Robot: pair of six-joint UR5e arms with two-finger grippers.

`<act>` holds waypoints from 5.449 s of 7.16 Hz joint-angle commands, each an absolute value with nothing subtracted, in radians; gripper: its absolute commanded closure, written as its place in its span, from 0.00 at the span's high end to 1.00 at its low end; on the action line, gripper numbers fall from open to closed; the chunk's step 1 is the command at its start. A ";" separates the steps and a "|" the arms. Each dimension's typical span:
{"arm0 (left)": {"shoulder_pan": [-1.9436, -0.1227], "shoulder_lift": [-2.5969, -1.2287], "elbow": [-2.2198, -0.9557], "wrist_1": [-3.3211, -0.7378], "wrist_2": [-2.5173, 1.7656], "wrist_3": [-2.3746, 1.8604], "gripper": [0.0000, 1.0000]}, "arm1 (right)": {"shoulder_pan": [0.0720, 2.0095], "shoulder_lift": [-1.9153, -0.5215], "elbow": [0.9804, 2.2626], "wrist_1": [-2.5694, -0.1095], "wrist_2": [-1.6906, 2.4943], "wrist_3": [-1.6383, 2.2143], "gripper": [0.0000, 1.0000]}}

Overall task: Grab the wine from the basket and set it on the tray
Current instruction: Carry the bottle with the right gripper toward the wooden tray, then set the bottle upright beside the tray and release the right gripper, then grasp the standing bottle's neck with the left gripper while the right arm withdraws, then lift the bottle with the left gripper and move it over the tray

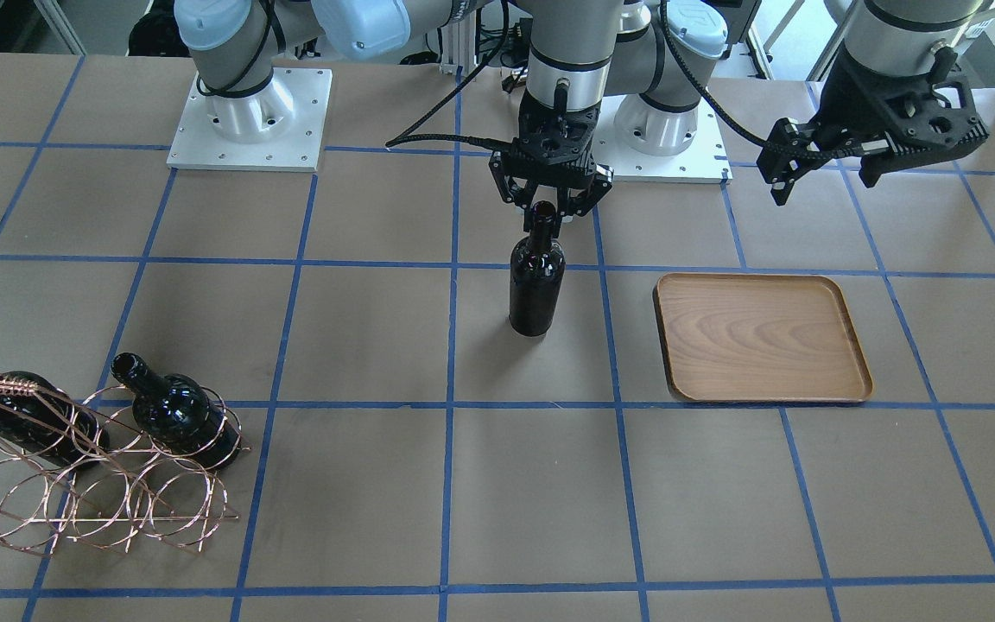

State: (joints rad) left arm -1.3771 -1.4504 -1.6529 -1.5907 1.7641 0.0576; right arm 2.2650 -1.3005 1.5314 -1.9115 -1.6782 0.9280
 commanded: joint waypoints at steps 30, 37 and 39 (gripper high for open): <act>-1.798 -1.638 -1.761 -1.451 1.496 -0.121 0.75 | 1.597 -1.529 1.526 -1.625 -1.551 -0.161 1.00; -1.809 -1.635 -1.746 -1.480 1.502 -0.121 0.00 | 1.595 -1.532 1.517 -1.628 -1.614 -0.167 1.00; -1.755 -1.602 -1.677 -1.540 1.535 -0.120 0.00 | 1.597 -1.532 1.519 -1.628 -1.608 -0.144 1.00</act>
